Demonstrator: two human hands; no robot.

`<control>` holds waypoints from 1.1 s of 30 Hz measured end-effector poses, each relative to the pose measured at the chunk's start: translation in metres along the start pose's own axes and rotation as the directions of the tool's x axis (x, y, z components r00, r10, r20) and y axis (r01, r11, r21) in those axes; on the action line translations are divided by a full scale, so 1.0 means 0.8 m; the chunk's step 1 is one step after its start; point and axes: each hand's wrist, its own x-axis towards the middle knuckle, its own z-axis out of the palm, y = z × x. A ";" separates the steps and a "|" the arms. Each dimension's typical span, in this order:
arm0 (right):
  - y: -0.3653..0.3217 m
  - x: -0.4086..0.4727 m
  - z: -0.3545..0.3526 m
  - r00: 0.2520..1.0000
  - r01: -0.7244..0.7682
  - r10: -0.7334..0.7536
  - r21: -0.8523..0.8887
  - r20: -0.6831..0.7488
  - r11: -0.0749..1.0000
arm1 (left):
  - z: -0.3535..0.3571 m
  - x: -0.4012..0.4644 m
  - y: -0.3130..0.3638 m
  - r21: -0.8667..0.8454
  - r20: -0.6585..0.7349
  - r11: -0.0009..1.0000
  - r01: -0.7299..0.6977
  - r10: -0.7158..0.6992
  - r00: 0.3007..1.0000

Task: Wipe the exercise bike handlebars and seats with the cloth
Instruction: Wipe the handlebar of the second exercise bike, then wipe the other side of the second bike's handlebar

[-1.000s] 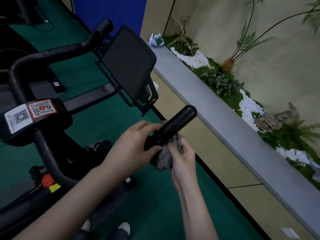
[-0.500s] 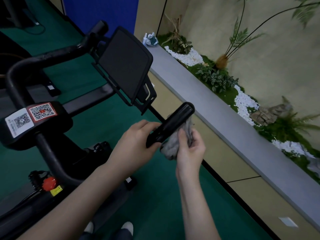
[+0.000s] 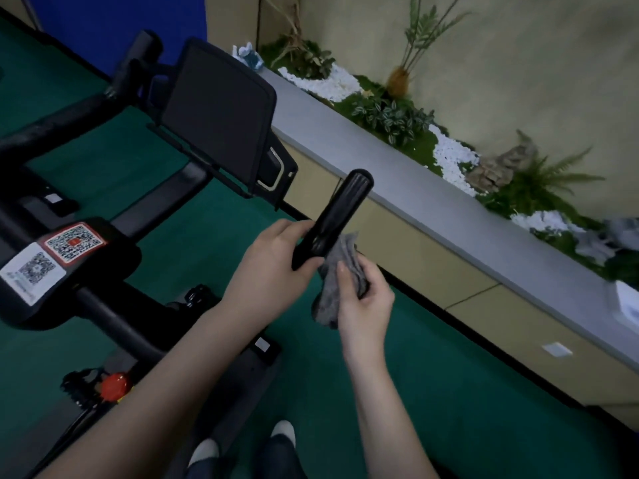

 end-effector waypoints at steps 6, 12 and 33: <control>-0.010 -0.016 -0.037 0.976 -0.081 0.100 0.102 -0.196 0.991 | -0.011 -0.008 0.011 0.038 0.015 0.994 -0.104 0.103 0.995; 0.000 -0.038 -0.077 0.945 -0.117 0.145 0.110 -0.292 0.987 | 0.001 -0.021 0.039 0.088 0.069 0.949 -0.303 0.298 0.952; 0.051 0.036 -0.408 0.897 -0.180 0.242 0.194 -0.370 0.964 | 0.266 -0.036 0.133 0.402 0.452 0.837 -0.371 0.171 0.876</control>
